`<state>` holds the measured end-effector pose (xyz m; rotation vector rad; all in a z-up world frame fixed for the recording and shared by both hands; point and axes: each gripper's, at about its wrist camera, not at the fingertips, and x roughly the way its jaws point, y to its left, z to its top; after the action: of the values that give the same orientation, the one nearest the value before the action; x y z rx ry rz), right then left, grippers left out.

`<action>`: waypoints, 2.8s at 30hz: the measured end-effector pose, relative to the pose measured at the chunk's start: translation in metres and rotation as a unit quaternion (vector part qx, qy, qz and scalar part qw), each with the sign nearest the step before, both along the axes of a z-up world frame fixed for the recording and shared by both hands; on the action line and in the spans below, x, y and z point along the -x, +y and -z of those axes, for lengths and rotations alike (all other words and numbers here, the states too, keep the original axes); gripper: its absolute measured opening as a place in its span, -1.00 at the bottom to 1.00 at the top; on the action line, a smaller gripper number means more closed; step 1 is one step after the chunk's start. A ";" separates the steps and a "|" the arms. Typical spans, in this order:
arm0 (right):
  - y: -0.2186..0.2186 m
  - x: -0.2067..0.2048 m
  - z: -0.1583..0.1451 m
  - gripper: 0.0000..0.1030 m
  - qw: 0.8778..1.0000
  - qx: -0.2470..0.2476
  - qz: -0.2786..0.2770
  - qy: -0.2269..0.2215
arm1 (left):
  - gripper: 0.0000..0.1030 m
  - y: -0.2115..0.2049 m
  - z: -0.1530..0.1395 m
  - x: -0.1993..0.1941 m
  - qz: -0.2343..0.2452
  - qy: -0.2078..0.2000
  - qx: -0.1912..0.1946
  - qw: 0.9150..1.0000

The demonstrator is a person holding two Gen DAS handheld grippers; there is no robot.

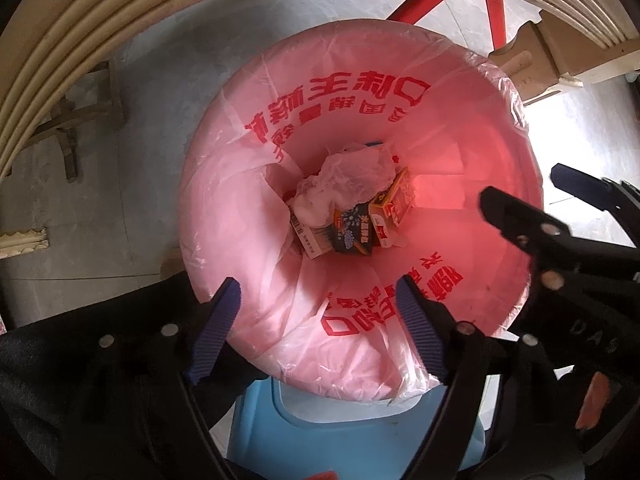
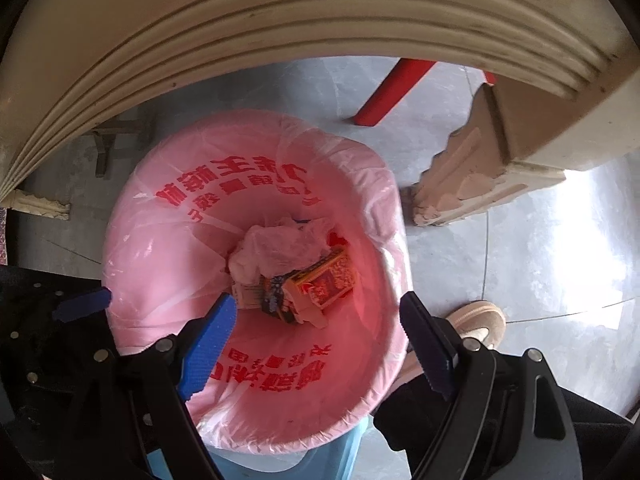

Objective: Collect trash

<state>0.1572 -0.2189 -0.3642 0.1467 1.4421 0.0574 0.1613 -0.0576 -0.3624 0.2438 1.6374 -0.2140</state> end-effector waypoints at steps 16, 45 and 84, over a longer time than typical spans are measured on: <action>-0.002 0.042 -0.079 0.67 0.994 0.056 0.022 -0.092 | 0.54 0.009 -0.070 0.028 -0.011 -0.111 -0.020 0.994; 0.050 0.172 -0.390 0.87 0.869 0.137 0.032 -0.474 | 0.86 0.053 -0.370 0.116 -0.108 -0.468 0.054 0.875; 0.041 0.201 -0.403 0.87 0.864 0.139 0.061 -0.481 | 0.88 0.045 -0.382 0.138 -0.108 -0.472 0.062 0.873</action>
<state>-0.0441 -0.1775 0.0388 -0.0363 0.4229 -0.1661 0.0236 -0.0128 0.0198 0.0402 0.6578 -0.0089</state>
